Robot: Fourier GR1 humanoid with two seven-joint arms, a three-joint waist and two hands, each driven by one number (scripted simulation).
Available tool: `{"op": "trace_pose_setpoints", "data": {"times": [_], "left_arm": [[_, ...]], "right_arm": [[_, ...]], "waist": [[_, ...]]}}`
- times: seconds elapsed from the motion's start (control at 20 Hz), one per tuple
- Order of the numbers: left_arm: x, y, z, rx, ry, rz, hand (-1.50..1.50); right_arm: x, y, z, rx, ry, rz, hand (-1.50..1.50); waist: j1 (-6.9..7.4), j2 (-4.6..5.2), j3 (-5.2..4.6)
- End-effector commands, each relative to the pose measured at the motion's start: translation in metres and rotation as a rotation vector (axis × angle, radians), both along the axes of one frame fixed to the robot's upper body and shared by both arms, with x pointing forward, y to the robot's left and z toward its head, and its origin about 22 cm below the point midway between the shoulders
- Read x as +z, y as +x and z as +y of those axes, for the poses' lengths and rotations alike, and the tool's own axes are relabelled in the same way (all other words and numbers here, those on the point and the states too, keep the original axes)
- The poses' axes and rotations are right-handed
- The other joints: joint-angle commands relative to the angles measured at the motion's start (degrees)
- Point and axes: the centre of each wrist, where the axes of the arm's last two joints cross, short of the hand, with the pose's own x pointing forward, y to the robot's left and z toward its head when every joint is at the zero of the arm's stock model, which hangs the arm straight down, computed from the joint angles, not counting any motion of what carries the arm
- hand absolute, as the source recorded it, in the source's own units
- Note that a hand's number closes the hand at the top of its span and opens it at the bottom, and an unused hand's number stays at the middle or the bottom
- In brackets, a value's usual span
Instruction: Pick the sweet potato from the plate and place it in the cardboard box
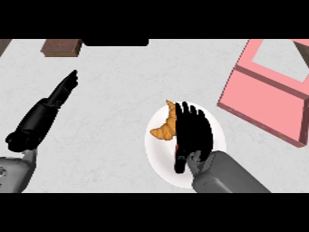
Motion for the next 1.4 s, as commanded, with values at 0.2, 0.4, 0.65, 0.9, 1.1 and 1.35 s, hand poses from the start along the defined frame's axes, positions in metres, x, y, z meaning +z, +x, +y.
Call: {"op": "trace_pose_setpoints", "data": {"times": [0.2, 0.4, 0.65, 0.9, 1.1, 1.35], "left_arm": [[0.014, 0.012, 0.004, -0.005, 0.005, 0.000, 0.00], [0.006, 0.000, -0.005, -0.001, 0.004, -0.006, 0.00], [0.000, -0.005, 0.016, -0.005, -0.008, -0.004, 0.00], [0.018, 0.007, -0.004, -0.005, 0.005, -0.007, 0.00], [0.004, -0.002, -0.005, 0.009, 0.005, -0.017, 0.00], [0.002, 0.008, 0.010, -0.007, -0.002, 0.002, 0.00]], "right_arm": [[-0.021, 0.011, 0.014, -0.133, -0.131, 0.063, -1.50], [-0.030, 0.011, -0.023, -0.134, -0.115, 0.076, -1.50], [-0.045, 0.008, -0.018, -0.082, -0.077, 0.105, -1.50], [-0.057, -0.002, -0.027, 0.046, -0.108, -0.030, 1.50], [-0.058, 0.007, -0.019, 0.059, -0.163, -0.089, 1.50], [-0.048, -0.010, -0.002, 0.429, -0.013, -0.125, 1.50]], "waist": [[0.08, 0.12, 0.00], [0.01, 0.02, 0.02], [0.11, 0.07, 0.01], [-0.09, 0.05, 0.03], [0.09, 0.04, 0.02], [0.22, 0.24, 0.02]]}}
